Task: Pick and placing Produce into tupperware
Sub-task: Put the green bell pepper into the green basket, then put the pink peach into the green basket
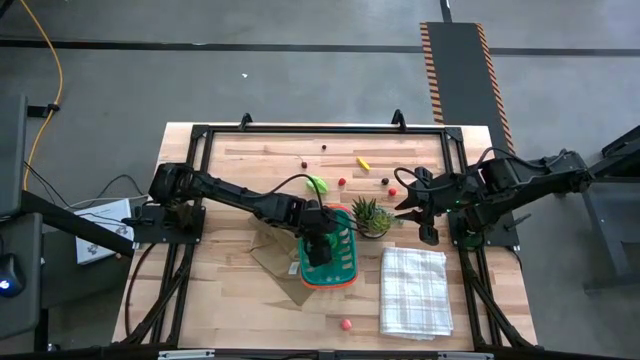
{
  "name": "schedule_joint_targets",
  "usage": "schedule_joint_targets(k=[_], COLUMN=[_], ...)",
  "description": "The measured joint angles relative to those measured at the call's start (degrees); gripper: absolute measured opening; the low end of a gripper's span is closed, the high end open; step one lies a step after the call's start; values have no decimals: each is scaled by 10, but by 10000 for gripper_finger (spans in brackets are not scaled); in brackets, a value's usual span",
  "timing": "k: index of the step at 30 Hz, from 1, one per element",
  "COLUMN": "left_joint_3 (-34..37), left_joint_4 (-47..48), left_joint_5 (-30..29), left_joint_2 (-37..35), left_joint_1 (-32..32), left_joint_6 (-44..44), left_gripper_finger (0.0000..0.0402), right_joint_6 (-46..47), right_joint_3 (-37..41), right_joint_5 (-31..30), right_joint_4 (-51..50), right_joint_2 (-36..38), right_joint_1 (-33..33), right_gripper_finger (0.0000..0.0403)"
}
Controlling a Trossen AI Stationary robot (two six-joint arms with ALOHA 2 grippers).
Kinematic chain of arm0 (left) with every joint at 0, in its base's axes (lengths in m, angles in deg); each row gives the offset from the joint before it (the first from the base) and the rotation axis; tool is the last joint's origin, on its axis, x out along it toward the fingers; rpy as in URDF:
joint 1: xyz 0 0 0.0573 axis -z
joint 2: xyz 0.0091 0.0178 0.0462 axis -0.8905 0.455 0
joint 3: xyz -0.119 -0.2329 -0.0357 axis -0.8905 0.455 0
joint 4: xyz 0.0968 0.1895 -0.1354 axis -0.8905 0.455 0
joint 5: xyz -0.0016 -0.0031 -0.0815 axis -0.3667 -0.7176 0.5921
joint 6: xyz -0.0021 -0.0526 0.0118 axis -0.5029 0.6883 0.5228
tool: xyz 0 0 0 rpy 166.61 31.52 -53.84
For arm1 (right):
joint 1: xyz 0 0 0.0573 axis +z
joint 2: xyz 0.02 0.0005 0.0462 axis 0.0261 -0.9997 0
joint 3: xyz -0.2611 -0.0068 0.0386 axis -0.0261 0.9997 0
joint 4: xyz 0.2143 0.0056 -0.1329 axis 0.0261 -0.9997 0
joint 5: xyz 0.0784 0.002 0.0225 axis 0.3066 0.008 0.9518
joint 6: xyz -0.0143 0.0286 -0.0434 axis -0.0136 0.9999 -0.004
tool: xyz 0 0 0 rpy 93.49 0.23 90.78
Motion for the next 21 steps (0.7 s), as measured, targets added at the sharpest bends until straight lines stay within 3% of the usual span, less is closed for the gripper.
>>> schedule_joint_targets(k=[9, 21], left_joint_3=[0, 0], left_joint_4=[-18, -29], left_joint_5=[-1, 1], left_joint_2=[0, 0], left_joint_1=[0, 0], left_joint_6=[0, 5], left_gripper_finger=[277, 258], right_joint_6=[5, 6], right_joint_3=[0, 0], right_joint_5=[0, 3], right_joint_4=[0, 0], right_joint_2=[0, 0], right_joint_1=[0, 0], right_gripper_finger=[90, 90])
